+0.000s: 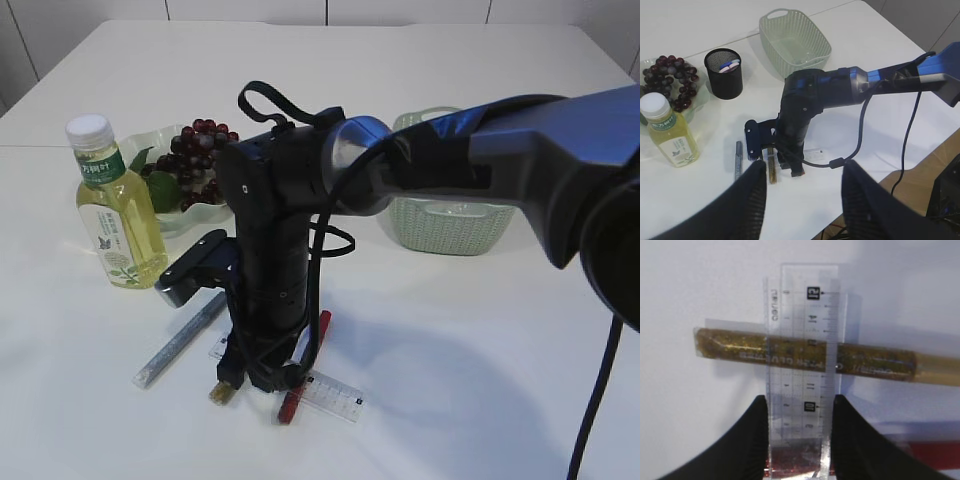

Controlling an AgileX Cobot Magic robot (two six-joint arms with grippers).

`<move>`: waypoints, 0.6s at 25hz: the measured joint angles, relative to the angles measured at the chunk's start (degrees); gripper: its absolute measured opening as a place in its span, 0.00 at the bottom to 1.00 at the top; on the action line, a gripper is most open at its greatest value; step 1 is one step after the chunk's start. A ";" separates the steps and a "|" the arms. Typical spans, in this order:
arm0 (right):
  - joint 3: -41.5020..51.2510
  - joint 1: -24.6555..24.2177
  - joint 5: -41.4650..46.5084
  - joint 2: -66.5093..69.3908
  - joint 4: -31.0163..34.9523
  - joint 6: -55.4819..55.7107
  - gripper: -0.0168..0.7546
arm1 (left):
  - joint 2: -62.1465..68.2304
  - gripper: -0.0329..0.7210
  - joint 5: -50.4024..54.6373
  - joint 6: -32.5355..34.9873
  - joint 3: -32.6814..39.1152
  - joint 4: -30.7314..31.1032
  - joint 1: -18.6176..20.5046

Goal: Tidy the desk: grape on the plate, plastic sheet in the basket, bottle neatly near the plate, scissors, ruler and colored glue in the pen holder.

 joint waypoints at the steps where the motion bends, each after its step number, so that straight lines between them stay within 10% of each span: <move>1: 0.00 0.00 0.11 0.00 0.00 0.05 0.41 | 0.00 0.52 0.00 0.00 0.00 -0.14 0.00; 15: -4.14 0.00 5.99 0.13 -0.12 4.42 0.41 | 0.00 0.52 0.00 0.00 0.00 -0.37 0.00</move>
